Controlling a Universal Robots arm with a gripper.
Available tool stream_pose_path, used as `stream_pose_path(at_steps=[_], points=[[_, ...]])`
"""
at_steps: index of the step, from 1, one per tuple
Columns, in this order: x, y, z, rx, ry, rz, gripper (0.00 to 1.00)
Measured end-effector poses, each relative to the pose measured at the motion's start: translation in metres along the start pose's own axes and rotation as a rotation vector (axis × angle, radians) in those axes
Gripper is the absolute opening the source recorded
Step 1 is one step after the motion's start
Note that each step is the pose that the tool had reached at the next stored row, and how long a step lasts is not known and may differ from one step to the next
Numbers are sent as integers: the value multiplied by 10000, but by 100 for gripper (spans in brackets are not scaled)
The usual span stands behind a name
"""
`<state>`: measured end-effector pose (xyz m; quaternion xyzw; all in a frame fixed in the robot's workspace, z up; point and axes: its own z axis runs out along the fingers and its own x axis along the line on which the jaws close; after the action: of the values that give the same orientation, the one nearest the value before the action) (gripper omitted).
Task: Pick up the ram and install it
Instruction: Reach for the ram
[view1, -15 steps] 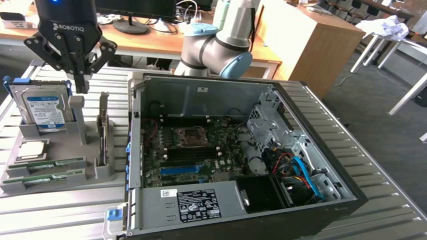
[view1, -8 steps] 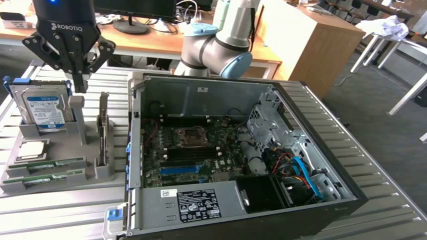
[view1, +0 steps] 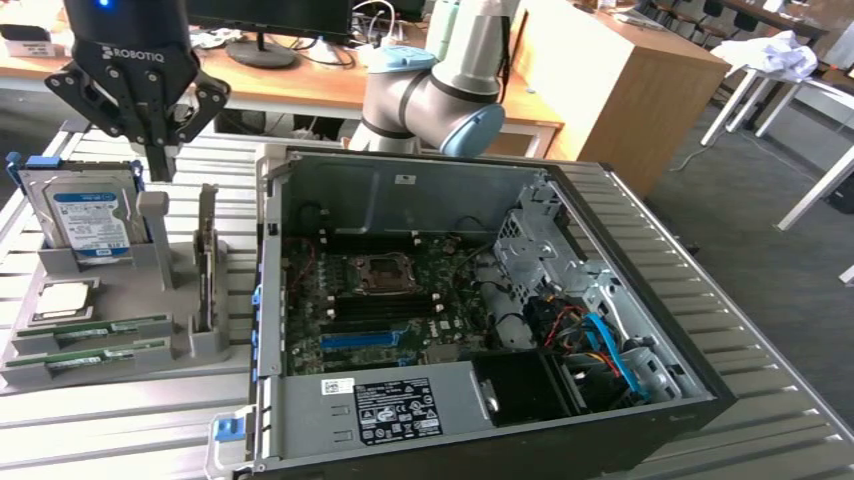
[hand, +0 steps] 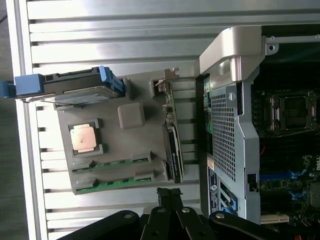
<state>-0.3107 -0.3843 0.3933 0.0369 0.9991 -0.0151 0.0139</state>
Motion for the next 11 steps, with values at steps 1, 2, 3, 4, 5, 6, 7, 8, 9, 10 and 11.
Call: stream_pose_path(at_steps=[1,2,3,4,5,6,7,8,9,10,11], points=[[2,-2,0,-53,4,1,10],[4,-3,0,-109,8,3,10],[6,-4,0,-163,12,5,10],[8,-6,0,-217,17,6,10],[9,-7,0,-270,20,7,10],[11,-8,0,-298,22,8,10],[10,-8,1,-298,21,8,10],[11,-8,0,-298,22,9,10],[11,-8,0,-299,22,9,10],[11,-8,0,-299,22,8,10],[11,-9,0,-299,22,8,10]])
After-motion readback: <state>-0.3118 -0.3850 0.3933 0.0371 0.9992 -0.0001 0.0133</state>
